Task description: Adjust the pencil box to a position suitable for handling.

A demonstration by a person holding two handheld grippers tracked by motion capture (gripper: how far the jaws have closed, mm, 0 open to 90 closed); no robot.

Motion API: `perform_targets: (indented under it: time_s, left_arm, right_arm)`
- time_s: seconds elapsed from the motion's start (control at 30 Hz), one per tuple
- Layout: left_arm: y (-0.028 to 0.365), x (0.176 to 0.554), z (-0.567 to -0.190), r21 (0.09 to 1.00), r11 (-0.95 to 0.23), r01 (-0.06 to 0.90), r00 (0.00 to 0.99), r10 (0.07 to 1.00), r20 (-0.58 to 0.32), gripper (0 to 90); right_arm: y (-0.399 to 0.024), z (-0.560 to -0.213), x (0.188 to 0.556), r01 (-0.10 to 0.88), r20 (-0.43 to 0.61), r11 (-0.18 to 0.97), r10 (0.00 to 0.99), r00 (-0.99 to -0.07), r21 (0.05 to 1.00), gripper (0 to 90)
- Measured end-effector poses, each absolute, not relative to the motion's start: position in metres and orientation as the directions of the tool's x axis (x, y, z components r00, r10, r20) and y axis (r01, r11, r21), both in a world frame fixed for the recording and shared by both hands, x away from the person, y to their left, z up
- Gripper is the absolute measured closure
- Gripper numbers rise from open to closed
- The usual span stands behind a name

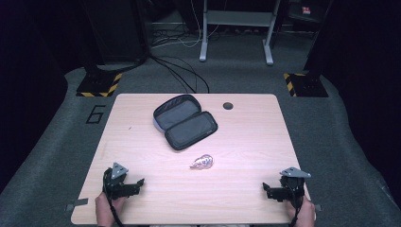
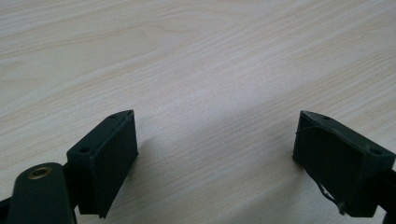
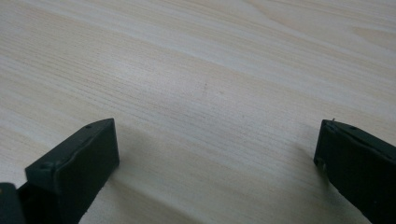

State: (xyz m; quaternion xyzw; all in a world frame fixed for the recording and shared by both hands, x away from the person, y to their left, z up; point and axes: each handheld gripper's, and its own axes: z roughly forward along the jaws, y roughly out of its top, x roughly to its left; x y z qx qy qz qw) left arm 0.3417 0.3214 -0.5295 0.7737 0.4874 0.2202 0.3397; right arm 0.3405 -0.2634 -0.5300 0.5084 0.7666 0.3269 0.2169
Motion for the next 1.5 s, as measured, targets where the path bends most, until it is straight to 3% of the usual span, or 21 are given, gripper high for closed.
perform_targets:
  time_s: [0.2, 0.53, 0.63, 1.5]
  left_arm:
    - [0.321, 0.341, -0.529, 0.74, -0.29, 0.607, 0.423, 0.906, 0.008, 13.6]
    - [0.319, 0.341, -0.53, 0.745, -0.264, 0.612, 0.401, 0.916, -0.005, 13.4]
    - [0.318, 0.343, -0.528, 0.744, -0.257, 0.616, 0.429, 0.902, -0.044, 12.1]
    - [0.215, 0.382, -0.492, 0.788, -0.408, 0.46, 0.691, 0.723, -0.028, 7.7]
  right_arm:
    - [-0.267, -0.53, 0.347, 0.619, 0.003, 0.308, 0.894, -0.448, 0.722, 0.0]
    - [-0.266, -0.53, 0.348, 0.626, -0.001, 0.304, 0.9, -0.436, 0.718, 0.0]
    - [-0.267, -0.53, 0.348, 0.624, 0.002, 0.3, 0.9, -0.435, 0.721, 0.0]
    - [-0.269, -0.53, 0.349, 0.621, 0.002, 0.308, 0.895, -0.446, 0.721, 0.0]
